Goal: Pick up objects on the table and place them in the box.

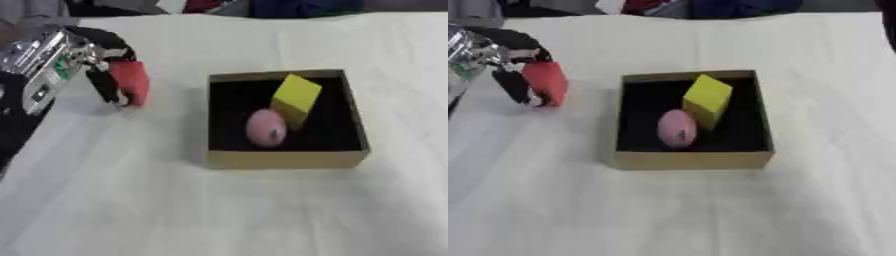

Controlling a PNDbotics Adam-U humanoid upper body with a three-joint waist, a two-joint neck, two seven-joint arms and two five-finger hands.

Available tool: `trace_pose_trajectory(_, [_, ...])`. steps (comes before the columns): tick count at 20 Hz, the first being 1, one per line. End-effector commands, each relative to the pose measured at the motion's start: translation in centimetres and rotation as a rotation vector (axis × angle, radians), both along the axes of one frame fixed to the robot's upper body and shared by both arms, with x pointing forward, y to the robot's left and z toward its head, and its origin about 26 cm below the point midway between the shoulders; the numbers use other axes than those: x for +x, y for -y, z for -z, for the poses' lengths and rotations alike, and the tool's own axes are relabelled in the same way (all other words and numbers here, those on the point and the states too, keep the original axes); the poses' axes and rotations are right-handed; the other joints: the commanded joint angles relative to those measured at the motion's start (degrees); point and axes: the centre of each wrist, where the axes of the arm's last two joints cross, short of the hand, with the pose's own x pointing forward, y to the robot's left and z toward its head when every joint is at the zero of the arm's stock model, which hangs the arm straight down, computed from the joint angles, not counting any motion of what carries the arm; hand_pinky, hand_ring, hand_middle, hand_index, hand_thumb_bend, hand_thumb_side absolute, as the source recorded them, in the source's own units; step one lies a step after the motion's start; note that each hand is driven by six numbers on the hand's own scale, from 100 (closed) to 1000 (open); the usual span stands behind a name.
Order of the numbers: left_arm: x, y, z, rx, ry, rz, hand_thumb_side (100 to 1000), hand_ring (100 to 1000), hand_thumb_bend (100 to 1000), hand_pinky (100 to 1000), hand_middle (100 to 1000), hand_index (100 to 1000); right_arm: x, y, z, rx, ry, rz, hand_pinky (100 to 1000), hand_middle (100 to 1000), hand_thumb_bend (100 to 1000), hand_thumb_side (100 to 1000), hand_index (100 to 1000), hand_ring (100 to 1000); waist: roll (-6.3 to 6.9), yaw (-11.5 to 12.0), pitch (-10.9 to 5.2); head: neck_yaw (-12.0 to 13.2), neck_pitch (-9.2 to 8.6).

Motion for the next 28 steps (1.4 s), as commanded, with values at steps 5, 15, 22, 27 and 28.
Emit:
trace_pose_trajectory(5, [-1.5,1.2,-3.0,0.001,0.097,0.044,331,720,100,680,506,723,-0.6,0.1,-0.1,0.009,0.005,-0.002,984,599,100,783,707,851,0.14,0.65,-3.33,-0.8,1.47])
trace_pose_trajectory(15, [-6.2,6.8,-5.0,-0.048,0.22,0.236,405,660,100,623,453,672,-0.8,0.2,0.4,0.012,-0.015,-0.001,985,600,100,779,707,852,0.27,1.54,-4.32,-2.18,3.38])
trace_pose_trajectory(22, [-9.3,11.3,-5.1,-0.079,0.245,0.442,416,656,100,619,451,673,-0.9,0.0,0.7,0.014,-0.024,-0.005,986,601,100,776,707,852,0.38,1.69,-4.77,-2.14,3.57])
trace_pose_trajectory(27, [-9.8,13.7,-4.9,-0.096,0.234,0.549,419,654,100,619,451,673,-1.0,-0.1,1.0,0.018,-0.033,-0.012,987,601,100,774,706,852,0.5,1.74,-5.25,-2.13,3.71])
trace_pose_trajectory(28, [-9.8,14.0,-4.9,-0.099,0.231,0.563,425,653,100,618,451,673,-1.0,-0.1,1.0,0.019,-0.034,-0.012,987,601,100,774,706,852,0.52,1.72,-5.33,-2.12,3.74])
